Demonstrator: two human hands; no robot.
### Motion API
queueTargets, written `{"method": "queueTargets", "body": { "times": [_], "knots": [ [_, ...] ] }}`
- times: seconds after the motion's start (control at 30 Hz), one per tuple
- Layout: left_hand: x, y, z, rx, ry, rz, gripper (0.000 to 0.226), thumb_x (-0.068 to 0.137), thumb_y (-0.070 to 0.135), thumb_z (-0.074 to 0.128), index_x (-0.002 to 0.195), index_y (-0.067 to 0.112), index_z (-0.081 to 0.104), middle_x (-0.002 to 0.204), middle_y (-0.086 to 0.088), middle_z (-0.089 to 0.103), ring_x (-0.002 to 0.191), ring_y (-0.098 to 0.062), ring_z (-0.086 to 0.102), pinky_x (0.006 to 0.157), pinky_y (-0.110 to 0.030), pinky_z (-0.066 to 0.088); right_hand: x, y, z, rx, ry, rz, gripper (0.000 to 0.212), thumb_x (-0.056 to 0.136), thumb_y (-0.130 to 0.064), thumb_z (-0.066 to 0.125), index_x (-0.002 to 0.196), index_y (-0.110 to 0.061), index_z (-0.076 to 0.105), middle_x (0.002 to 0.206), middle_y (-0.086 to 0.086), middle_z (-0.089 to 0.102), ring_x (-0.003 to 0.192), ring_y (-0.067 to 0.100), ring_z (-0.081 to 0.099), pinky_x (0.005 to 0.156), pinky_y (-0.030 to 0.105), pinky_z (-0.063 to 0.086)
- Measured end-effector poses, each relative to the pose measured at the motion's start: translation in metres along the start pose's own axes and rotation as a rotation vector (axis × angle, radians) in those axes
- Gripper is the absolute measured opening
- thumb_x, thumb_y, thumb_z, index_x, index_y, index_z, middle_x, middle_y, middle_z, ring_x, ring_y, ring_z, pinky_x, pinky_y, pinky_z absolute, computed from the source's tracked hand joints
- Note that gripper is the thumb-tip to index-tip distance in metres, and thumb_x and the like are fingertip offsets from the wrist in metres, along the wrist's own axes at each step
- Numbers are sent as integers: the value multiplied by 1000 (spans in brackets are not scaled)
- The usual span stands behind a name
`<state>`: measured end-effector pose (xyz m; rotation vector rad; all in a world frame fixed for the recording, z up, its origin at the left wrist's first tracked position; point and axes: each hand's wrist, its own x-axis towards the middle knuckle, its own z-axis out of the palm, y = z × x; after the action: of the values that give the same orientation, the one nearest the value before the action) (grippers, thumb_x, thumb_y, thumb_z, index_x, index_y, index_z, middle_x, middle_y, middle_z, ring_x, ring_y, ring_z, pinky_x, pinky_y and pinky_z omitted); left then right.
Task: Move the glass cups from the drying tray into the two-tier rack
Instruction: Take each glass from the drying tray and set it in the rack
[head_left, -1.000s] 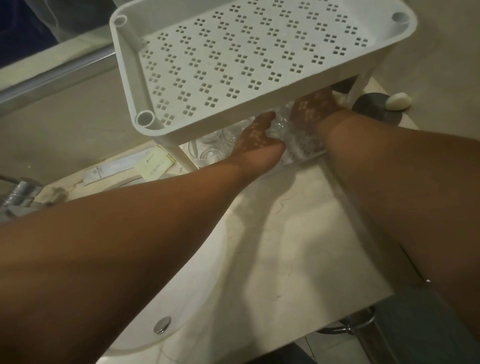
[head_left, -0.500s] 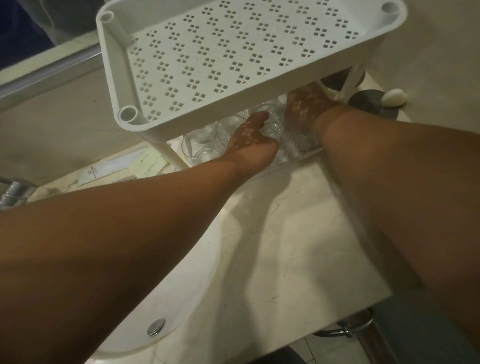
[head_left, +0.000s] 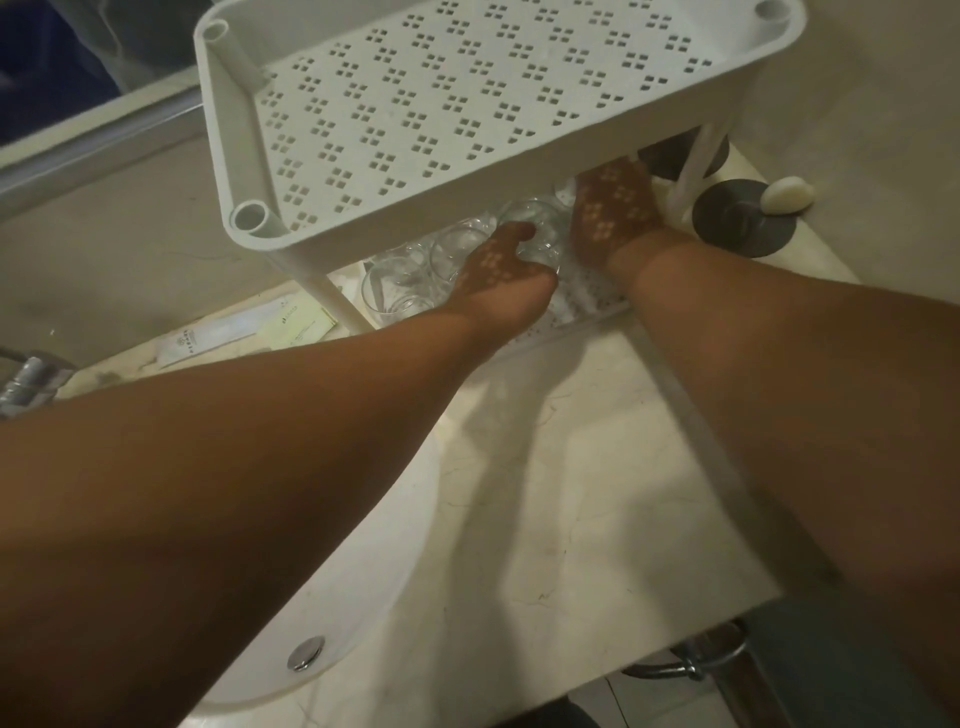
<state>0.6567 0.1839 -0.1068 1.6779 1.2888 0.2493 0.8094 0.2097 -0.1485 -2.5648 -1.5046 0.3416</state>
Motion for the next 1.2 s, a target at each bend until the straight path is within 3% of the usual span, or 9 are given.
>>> {"method": "queueTargets", "body": {
  "times": [0.17, 0.33, 0.5, 0.57, 0.63, 0.7, 0.8, 0.93, 1.2],
  "knots": [
    [1, -3, 2, -20, 11, 12, 60, 90, 12, 57, 146, 29, 45, 106, 14, 53, 66, -8, 61, 61, -24, 54, -19, 2, 0, 117, 31, -33, 68, 88, -13, 61, 149, -16, 31, 156, 17, 24, 144, 35, 26, 118, 44, 26],
    [-1, -4, 3, -38, -16, 17, 61, 90, 12, 56, 145, 35, 46, 145, 12, 49, 78, 10, 55, 56, -1, 42, -27, 0, -3, 209, 47, 16, 72, 88, -9, 61, 151, -18, 27, 160, 12, 18, 149, 28, 18, 120, 38, 21],
    [-5, -4, 3, -19, -61, 31, 67, 89, 16, 60, 149, 39, 40, 153, 13, 39, 74, 16, 44, 49, 3, 35, -32, -1, -4, 242, 12, 28, 78, 82, -13, 69, 149, -25, 31, 161, 6, 16, 148, 29, 19, 119, 40, 25],
    [-6, -5, 2, -28, -46, 57, 70, 86, 19, 61, 149, 41, 39, 156, 13, 37, 80, 10, 52, 63, -4, 41, -36, -1, -4, 237, 6, 16, 78, 81, -14, 70, 149, -26, 31, 162, 6, 13, 149, 29, 16, 119, 42, 24],
    [-8, -4, 1, -34, -30, 68, 71, 85, 20, 60, 150, 42, 37, 157, 12, 36, 101, -7, 60, 82, -21, 51, -41, -2, -5, 250, 0, 0, 77, 81, -15, 69, 148, -25, 32, 162, 7, 11, 149, 31, 13, 120, 43, 22],
    [-12, -3, 2, 6, 9, 78, 67, 90, 25, 58, 152, 38, 35, 159, 11, 34, 134, -14, 47, 108, -31, 43, -48, -6, -6, 278, 16, -15, 76, 81, -14, 68, 148, -24, 35, 161, 8, 11, 148, 31, 13, 118, 44, 25],
    [-23, -6, 6, 89, 102, 120, 60, 95, 34, 56, 151, 35, 36, 159, 9, 36, 148, -14, 29, 121, -31, 25, -63, -13, -7, 261, 20, -4, 74, 85, -16, 67, 149, -26, 32, 163, 7, 3, 150, 28, 8, 120, 38, 21],
    [-38, -18, 5, 34, 121, 126, 61, 91, 27, 61, 148, 30, 42, 155, 5, 42, 144, -14, 35, 115, -26, 29, -87, -22, -10, 300, 11, -4, 66, 89, -11, 59, 148, -28, 33, 164, 4, -1, 151, 20, 2, 119, 25, 15],
    [-94, -42, -24, -122, 136, 147, 56, 90, 17, 60, 144, 23, 48, 142, 3, 52, 121, -16, 58, 88, -16, 42, -154, -43, -9, 423, 105, -97, 51, 89, -8, 61, 138, -16, 48, 158, 11, 20, 144, 24, 30, 103, 18, 26]
  ]
}}
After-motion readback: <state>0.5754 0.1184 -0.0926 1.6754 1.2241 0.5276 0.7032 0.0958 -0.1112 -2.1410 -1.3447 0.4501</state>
